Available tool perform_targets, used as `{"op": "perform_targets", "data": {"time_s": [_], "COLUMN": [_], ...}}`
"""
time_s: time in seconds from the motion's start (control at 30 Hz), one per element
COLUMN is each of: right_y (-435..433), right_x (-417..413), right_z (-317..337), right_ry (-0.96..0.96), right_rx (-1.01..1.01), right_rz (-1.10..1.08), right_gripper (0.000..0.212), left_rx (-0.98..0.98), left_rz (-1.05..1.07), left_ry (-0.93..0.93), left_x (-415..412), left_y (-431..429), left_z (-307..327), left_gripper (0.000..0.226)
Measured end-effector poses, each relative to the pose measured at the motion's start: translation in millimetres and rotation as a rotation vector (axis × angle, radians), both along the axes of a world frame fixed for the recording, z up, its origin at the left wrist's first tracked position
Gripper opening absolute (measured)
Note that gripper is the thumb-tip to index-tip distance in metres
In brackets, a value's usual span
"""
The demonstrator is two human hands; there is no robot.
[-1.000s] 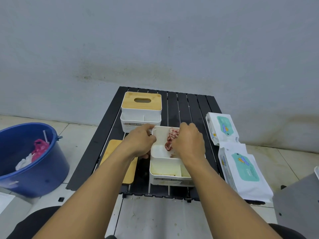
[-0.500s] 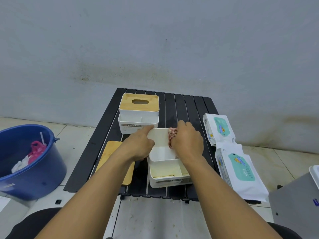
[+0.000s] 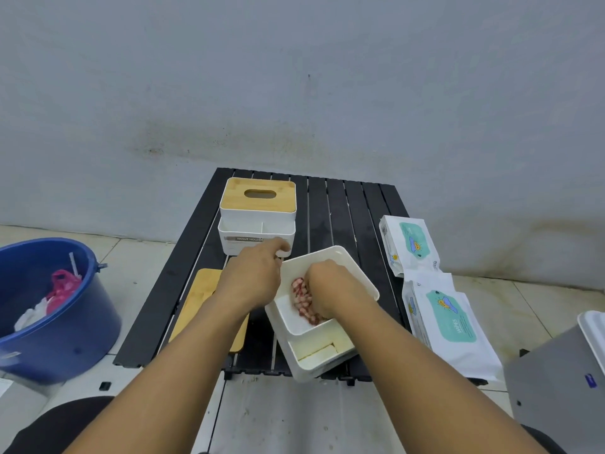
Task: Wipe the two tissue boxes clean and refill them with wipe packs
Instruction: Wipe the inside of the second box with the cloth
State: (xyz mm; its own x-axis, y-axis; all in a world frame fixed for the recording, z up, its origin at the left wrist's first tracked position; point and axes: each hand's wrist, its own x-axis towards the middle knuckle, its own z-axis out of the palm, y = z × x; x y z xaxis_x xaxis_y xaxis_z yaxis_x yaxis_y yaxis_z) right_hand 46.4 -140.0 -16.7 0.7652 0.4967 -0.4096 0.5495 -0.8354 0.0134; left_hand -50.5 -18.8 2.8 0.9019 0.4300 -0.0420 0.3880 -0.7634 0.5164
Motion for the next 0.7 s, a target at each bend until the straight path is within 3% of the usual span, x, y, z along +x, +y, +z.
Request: {"op": "perform_targets", "data": {"time_s": [0.13,0.23,0.33,0.47,0.6,0.7], "right_y": [1.5,4.9,9.6,2.8,-6.8,-7.5], "right_x": [8.3,11.2,14.0,6.4,3.8,1.1], "right_z": [2.8,13.9,12.8,3.1,3.9,1.8], "right_ry": [-0.003,0.077,0.054,0.015,0.124,0.132], "right_rx": [0.001,-0.112,-0.077,0.124,-0.018,0.008], "right_rz": [-0.091,-0.008,0.147,0.245,0.332,0.336], "right_gripper": [0.005,0.016,0.036,0.011,0.021,0.010], "left_rx": [0.071,-0.010,-0.147,-0.101,-0.088,-0.098], "left_rz": [-0.052,-0.084,-0.140,-0.098,-0.093,-0.087], "left_ry": [0.074,0.131,0.120,0.064,0.042,0.042], "left_x": [-3.2,-6.3,-9.0,-0.1,1.1,3.2], "left_y": [-0.5,-5.2,-17.9,-23.1,-24.4,-24.7], "left_z": [7.0,12.7,8.9,-6.8,-11.5,-13.2], "left_gripper": [0.037,0.033,0.036,0.057,0.064,0.064]}}
